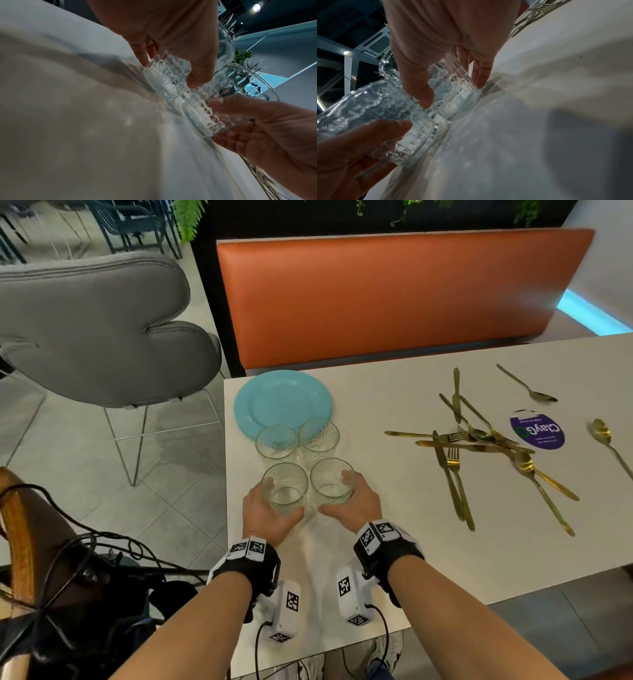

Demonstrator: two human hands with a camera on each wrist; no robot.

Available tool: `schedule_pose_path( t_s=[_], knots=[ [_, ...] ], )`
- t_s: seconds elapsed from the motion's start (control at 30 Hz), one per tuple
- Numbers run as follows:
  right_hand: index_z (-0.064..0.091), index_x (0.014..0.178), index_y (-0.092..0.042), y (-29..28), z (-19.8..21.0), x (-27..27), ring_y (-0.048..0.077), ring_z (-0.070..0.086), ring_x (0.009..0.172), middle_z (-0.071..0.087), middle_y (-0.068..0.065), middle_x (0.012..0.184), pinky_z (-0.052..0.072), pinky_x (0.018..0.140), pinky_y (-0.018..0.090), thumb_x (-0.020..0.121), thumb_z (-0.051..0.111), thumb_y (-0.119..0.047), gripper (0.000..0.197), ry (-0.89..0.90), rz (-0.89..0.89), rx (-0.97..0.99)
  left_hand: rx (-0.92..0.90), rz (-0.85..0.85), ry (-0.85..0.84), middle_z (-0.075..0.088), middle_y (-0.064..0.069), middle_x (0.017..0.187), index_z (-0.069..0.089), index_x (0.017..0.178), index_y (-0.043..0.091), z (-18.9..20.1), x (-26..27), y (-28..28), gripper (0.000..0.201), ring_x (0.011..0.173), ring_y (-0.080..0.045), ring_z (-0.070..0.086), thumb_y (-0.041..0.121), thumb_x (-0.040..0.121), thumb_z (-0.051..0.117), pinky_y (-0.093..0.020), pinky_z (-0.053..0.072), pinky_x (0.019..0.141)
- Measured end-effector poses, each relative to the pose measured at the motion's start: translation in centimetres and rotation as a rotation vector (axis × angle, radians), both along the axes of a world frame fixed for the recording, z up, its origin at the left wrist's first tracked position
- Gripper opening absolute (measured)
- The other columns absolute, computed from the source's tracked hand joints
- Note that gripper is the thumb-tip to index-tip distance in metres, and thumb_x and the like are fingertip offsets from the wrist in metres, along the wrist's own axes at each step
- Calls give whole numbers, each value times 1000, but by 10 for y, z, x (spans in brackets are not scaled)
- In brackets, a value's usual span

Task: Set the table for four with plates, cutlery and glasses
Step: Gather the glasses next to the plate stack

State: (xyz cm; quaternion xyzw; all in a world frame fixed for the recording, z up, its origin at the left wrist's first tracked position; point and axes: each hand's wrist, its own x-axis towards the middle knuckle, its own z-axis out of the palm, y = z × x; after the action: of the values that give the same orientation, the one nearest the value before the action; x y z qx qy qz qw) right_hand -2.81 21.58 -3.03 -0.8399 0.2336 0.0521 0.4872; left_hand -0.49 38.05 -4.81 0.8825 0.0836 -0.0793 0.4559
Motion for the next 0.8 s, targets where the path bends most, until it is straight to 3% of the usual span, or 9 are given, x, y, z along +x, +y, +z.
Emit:
schedule_pose_path(
  t_s=[0.17,0.37,0.53,0.8],
  knots=[
    [43,134,-16,3,2,5,21,53,120,56,3,130,43,99,26,64,85,-20,82,8,4,-7,41,1,-29,52,-10,133,45,135,8,-6,2,1,86,127,-26,43,30,62,84,-35,36,107],
    [45,132,-16,2,3,6,18,54,118,57,1,127,40,91,17,61,87,-20,83,8,-22,43,51,3,-41,50,-11,134,43,137,9,-10,5,2,88,129,-26,42,32,63,84,-33,35,108],
    [45,133,-17,3,2,8,17,55,117,58,0,126,42,93,19,58,89,-21,87,9,-24,55,29,21,-48,48,-13,135,41,138,9,-11,8,1,89,130,-27,41,30,63,84,-34,35,109],
    [47,132,-17,-1,-1,7,8,50,102,59,1,124,39,86,16,60,87,-12,83,-3,-37,111,-17,61,-80,52,-12,131,44,134,9,-14,8,-2,89,126,-28,46,27,59,87,-37,39,106]
  ],
)
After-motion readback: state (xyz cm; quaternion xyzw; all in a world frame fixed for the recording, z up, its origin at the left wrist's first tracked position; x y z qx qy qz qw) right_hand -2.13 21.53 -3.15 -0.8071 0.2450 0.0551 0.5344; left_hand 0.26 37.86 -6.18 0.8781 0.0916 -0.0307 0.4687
